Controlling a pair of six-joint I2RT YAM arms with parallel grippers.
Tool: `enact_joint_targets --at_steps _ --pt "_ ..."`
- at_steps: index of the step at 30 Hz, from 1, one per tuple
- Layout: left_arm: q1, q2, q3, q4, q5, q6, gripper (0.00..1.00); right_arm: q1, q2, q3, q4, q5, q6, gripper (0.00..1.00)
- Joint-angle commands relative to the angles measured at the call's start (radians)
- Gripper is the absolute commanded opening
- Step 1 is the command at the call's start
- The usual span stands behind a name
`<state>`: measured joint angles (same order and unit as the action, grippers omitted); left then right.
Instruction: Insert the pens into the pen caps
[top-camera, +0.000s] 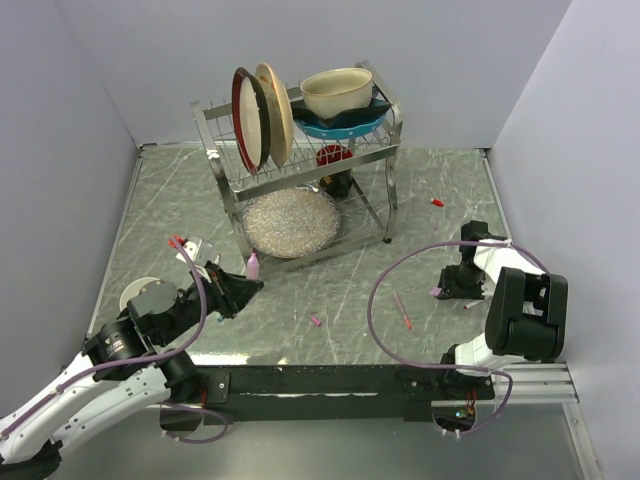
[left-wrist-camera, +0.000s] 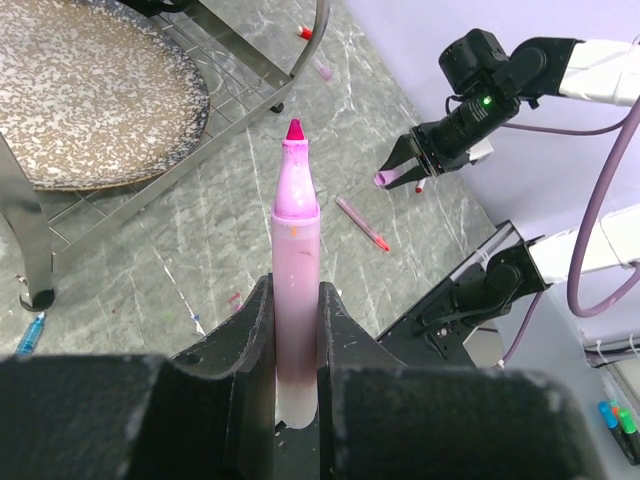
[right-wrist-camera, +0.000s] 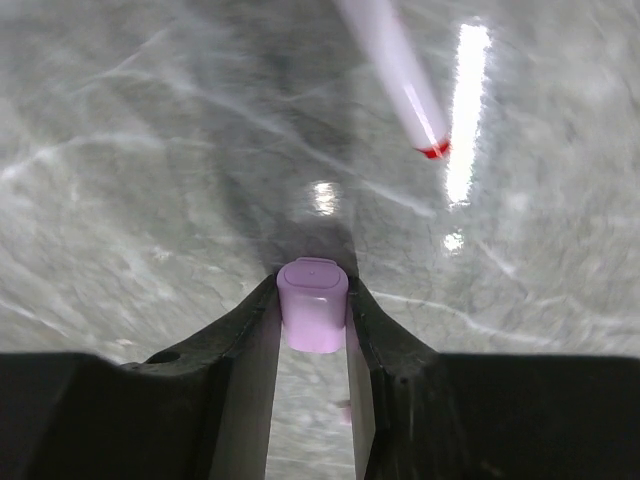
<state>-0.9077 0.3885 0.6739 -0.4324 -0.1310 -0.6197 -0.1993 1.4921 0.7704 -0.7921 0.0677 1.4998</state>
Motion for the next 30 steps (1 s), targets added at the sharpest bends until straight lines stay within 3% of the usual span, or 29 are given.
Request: enact_joint_targets --at_steps 1,6,10,12,14,19,24,30 --pt "-0.005 -0.007 0.006 0.015 -0.025 -0.011 0.01 0.0 -0.016 -0.036 0.096 0.113 -0.219 0.0" --pt "-0.003 0.044 0.045 -0.014 0.03 -0.041 0.01 0.006 -0.229 -0.008 0.128 0.109 -0.497 0.0" --pt "-0.005 0.119 0.017 0.072 0.192 -0.113 0.01 0.09 -0.417 -0.019 0.16 0.041 -0.625 0.0" --pt "-0.005 0.162 -0.037 0.168 0.238 -0.173 0.01 0.194 -0.493 -0.011 0.154 0.008 -0.65 0.0" --pt "-0.007 0.196 -0.071 0.233 0.29 -0.228 0.01 0.35 -0.568 -0.025 0.184 -0.034 -0.632 0.0" --pt "-0.033 0.309 -0.12 0.42 0.353 -0.29 0.01 0.598 -0.665 -0.034 0.263 -0.089 -0.469 0.0" --pt "-0.089 0.394 -0.117 0.491 0.32 -0.302 0.01 0.841 -0.714 -0.01 0.318 0.018 -0.29 0.0" --pt "-0.125 0.455 -0.123 0.573 0.297 -0.305 0.01 1.003 -0.636 0.064 0.363 0.15 -0.216 0.0"
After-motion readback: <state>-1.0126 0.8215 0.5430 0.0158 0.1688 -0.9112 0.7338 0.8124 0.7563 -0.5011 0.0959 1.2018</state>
